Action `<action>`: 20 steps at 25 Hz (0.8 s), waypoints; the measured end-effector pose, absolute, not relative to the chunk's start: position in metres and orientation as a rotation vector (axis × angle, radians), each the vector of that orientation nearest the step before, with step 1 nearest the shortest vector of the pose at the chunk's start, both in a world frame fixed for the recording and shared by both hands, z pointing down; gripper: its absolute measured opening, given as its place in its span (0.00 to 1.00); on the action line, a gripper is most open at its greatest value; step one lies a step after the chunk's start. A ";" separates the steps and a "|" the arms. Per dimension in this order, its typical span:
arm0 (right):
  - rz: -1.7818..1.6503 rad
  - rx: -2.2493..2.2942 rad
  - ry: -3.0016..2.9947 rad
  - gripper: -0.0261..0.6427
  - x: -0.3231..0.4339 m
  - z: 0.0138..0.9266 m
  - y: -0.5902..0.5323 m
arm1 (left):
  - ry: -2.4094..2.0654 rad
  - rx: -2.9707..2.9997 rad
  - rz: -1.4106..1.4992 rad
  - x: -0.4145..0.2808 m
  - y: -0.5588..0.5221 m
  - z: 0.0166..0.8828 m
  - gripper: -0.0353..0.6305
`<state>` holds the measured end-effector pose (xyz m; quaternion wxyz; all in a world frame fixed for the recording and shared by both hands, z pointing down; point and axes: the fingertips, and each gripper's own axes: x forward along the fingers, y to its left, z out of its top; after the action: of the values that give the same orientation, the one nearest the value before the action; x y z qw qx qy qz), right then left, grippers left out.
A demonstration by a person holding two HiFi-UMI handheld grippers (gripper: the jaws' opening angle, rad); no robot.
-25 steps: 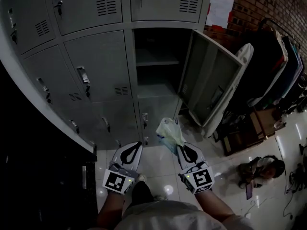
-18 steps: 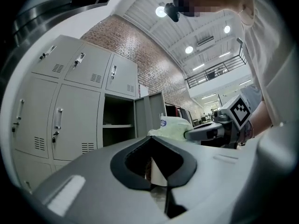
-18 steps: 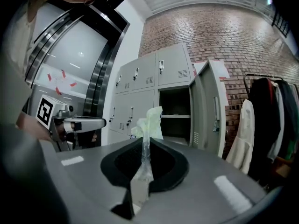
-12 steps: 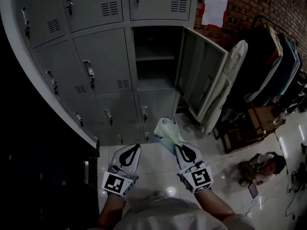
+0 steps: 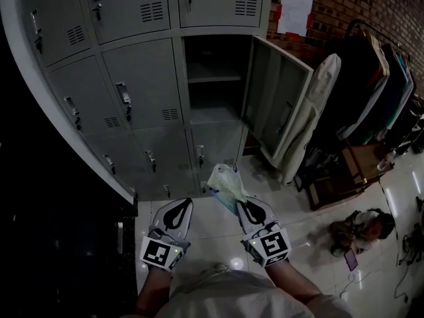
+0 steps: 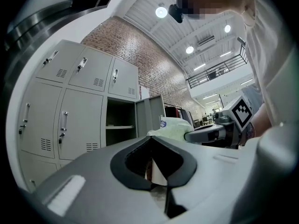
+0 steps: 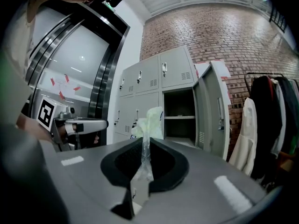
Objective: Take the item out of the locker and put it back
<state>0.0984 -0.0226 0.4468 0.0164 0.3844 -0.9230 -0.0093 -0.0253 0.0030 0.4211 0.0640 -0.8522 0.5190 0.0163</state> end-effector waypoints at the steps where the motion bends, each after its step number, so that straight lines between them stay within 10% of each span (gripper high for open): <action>1: -0.026 1.188 -2.874 0.06 0.099 0.448 -0.024 | 1.567 -2.570 0.047 -0.024 0.002 0.421 0.05; 20: -0.006 1.247 -2.849 0.06 0.080 0.455 -0.139 | 1.613 -2.548 0.057 -0.063 -0.111 0.431 0.05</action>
<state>0.0804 -0.1395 0.4553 0.0157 0.4008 -0.9160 -0.0018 -0.0635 -0.1112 0.4308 0.0627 -0.8431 0.5338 0.0188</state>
